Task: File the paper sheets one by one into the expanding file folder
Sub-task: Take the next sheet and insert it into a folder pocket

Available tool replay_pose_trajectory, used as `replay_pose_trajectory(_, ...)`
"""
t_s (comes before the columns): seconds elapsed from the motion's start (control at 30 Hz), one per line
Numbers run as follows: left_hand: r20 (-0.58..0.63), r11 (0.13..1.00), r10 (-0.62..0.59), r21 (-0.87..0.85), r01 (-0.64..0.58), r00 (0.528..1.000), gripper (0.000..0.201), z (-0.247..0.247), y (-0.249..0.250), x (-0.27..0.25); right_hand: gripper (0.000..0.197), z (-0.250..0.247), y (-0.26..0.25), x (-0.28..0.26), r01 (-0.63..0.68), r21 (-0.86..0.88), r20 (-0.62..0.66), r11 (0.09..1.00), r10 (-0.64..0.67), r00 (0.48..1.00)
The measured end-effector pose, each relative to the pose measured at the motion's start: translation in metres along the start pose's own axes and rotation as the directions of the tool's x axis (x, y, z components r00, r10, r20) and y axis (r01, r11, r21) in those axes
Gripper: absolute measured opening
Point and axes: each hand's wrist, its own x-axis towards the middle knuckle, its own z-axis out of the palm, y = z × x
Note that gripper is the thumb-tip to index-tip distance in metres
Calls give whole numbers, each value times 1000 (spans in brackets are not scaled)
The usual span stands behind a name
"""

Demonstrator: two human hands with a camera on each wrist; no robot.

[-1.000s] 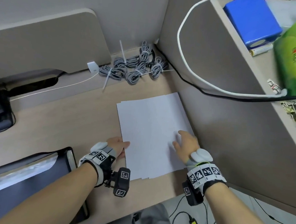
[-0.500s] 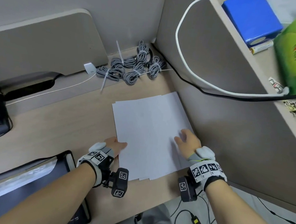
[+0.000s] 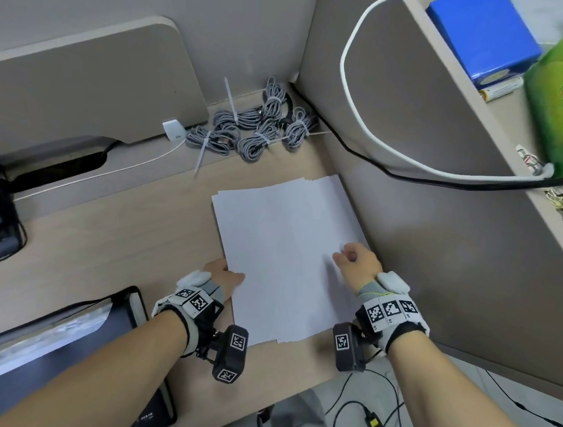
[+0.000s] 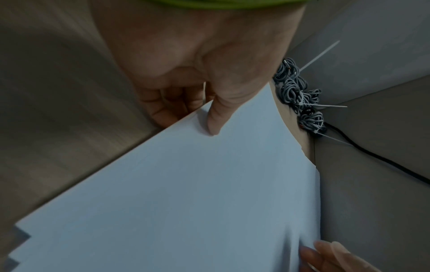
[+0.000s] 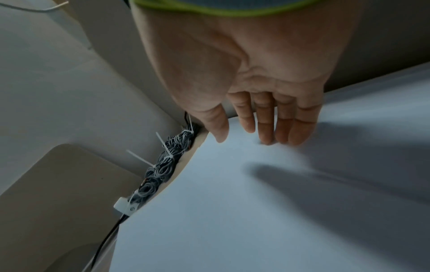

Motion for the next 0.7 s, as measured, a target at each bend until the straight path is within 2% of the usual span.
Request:
replay_pose_trajectory(0.2, -1, 1000, -23, 6, 23, 1000, 47, -11, 9, -18, 36, 5, -2, -1, 48, -97, 38, 994, -44, 998)
replay_pose_trajectory(0.37, 47, 999, -27, 39, 25, 999, 35, -11, 15, -19, 57, 8, -5, -7, 42, 54, 113, 998, -48, 992)
replay_pose_trajectory(0.47, -60, 997, 44, -59, -47, 997, 41, -14, 22, -35, 36, 4, -12, -14, 87, 122, 96, 989, -99, 990)
replay_pose_trajectory(0.53, -81, 989, 98, -106, -107, 992, 42, -19, 27, -45, 25, -2, -22, -21, 138, 161, 70, 977, -151, 986)
replay_pose_trajectory(0.7, -133, 952, 211, -196, -234, 968, 28, -45, 54, -76, 26, -26, -49, -46, 271, 314, 13, 910, -289, 957)
